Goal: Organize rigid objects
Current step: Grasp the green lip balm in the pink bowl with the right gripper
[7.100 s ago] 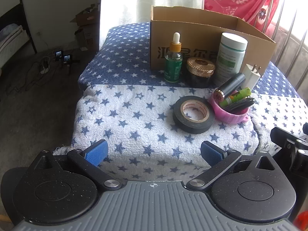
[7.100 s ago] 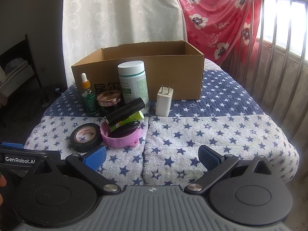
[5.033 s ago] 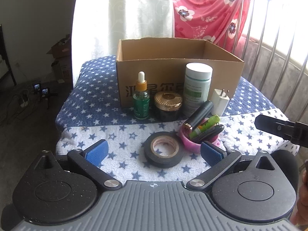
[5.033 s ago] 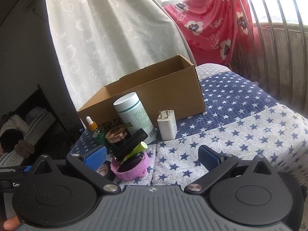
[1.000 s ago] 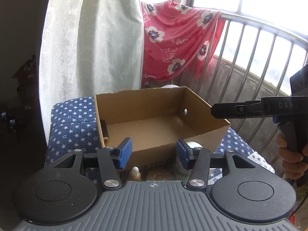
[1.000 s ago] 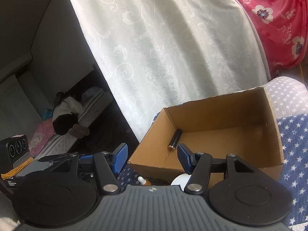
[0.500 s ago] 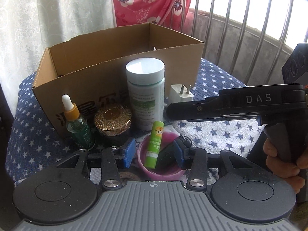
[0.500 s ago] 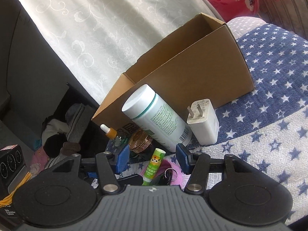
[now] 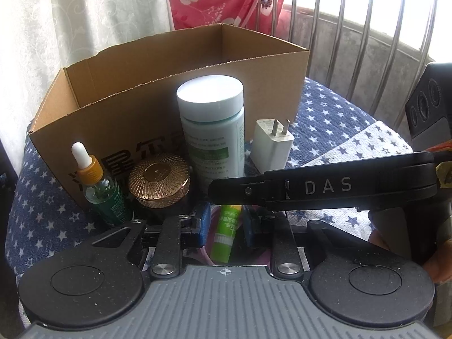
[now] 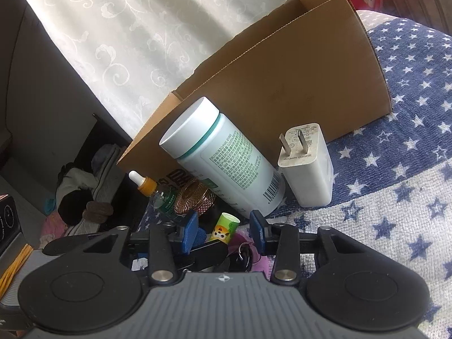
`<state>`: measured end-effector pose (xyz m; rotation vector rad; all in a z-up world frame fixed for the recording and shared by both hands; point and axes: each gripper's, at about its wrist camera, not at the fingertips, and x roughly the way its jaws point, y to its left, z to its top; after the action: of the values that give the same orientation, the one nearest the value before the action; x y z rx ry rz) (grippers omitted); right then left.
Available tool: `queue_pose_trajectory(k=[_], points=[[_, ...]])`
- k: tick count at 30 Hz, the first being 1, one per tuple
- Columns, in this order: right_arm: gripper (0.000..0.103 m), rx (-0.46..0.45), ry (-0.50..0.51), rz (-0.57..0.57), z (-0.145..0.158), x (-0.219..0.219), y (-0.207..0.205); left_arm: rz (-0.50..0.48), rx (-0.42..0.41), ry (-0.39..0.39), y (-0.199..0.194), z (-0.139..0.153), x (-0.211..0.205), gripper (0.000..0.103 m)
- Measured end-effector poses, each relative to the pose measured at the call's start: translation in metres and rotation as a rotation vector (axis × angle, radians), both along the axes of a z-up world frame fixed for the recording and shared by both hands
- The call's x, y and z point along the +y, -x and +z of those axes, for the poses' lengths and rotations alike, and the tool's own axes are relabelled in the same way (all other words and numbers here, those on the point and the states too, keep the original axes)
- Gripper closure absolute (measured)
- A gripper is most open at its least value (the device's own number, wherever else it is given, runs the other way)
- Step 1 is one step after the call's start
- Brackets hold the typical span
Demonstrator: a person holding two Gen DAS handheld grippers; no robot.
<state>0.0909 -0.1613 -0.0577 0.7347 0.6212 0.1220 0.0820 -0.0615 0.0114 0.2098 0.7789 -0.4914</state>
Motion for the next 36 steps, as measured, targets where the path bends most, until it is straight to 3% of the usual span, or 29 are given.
queue_pose_trajectory(k=[5,12,15,25,36], points=[[0.081,-0.004,0.015,-0.001,0.001,0.001,0.0,-0.002,-0.01,-0.011,-0.001,0.0,-0.002,0.08],[0.086,-0.065,-0.003,0.023,0.009,0.004,0.009,-0.002,-0.014,-0.014,0.0,0.0,-0.004,0.081],[0.086,-0.083,-0.012,0.042,0.013,0.007,0.01,-0.003,-0.015,-0.015,0.002,0.0,-0.004,0.086],[0.083,-0.048,-0.07,0.072,0.01,0.009,0.0,-0.005,-0.034,-0.029,0.006,-0.001,-0.004,0.088],[0.084,-0.071,-0.023,0.063,0.022,0.016,0.005,0.0,-0.053,-0.019,0.01,0.01,-0.003,0.088]])
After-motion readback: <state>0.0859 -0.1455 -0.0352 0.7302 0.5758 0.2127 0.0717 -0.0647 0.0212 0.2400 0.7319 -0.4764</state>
